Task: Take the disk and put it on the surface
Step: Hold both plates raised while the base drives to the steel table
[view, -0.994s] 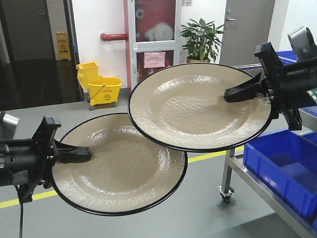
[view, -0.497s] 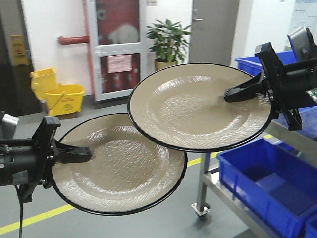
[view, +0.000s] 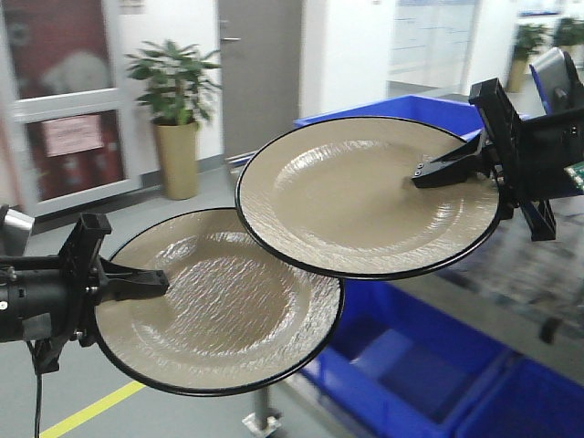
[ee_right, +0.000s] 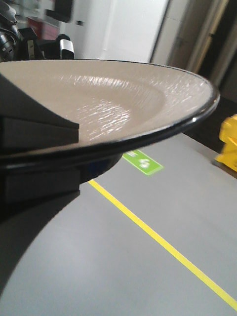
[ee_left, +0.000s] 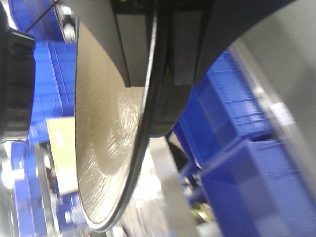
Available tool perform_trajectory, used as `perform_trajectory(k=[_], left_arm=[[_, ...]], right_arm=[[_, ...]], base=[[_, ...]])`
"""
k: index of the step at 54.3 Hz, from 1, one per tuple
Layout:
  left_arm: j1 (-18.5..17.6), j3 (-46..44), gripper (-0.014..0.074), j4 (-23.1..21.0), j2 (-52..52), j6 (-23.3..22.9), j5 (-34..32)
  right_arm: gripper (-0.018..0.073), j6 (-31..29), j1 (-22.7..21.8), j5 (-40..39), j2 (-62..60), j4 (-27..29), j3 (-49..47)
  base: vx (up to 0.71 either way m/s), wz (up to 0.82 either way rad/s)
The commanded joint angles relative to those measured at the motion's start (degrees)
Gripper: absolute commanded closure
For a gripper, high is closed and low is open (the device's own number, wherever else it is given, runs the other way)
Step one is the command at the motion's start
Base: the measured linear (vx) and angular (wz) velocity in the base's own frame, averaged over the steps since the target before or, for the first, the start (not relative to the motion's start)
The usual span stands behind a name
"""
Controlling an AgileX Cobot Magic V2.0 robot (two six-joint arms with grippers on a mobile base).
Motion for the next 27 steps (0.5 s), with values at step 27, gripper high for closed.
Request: perform_trajectory(k=[27], left_arm=[[-0.2, -1.8, 0.0598, -6.6, -2.5, -0.9, 0.6]], right_arm=[[0.0564, 0.2, -0.2, -3.4, -2.7, 6.8, -2.2]], base=[[0.32, -0.75]])
